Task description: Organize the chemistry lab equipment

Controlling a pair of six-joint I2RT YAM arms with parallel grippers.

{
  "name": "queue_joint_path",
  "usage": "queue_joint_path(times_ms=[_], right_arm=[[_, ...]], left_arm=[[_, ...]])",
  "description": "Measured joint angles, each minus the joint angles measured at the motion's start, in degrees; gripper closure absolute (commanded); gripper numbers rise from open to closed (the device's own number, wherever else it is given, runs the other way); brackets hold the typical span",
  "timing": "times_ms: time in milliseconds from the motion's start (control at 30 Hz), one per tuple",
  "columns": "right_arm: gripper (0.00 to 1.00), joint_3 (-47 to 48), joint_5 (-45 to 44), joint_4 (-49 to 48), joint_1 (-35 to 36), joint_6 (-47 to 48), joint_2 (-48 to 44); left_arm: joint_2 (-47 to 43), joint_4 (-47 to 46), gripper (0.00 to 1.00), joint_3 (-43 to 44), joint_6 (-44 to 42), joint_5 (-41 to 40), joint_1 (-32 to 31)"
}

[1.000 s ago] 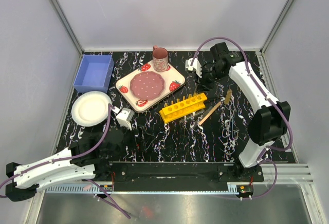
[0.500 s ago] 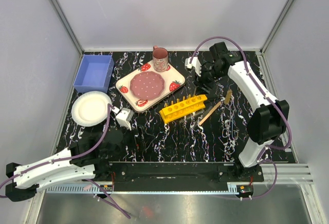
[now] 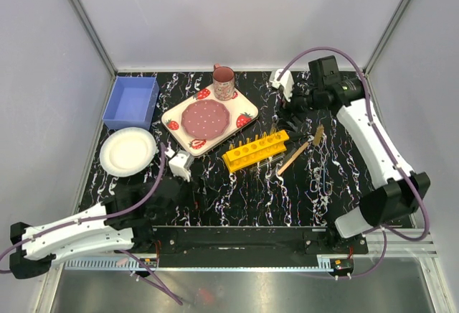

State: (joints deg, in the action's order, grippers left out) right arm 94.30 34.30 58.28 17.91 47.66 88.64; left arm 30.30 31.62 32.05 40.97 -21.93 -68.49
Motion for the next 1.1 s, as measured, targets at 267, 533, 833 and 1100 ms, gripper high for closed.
queue_joint_path(times_ms=[267, 533, 833, 1100], right_arm=[[0.0, -13.5, 2.4, -8.9, -8.7, -12.7, -15.5], [0.0, -38.5, 11.9, -24.2, -20.7, -29.5, -30.6], [0.0, -47.3, 19.1, -34.2, -31.6, -41.0, -32.3], [0.0, -47.3, 20.9, -36.2, -33.0, -43.2, -32.6]], left_arm=[[18.0, -2.4, 0.05, 7.1, -2.0, 6.4, 0.0], [43.2, -4.2, 0.15, 23.4, -6.2, 10.0, -0.7], [66.3, -4.2, 0.3, 38.9, -10.9, 10.3, -1.1], [79.7, -3.9, 0.44, 49.5, -14.9, 9.2, -1.1]])
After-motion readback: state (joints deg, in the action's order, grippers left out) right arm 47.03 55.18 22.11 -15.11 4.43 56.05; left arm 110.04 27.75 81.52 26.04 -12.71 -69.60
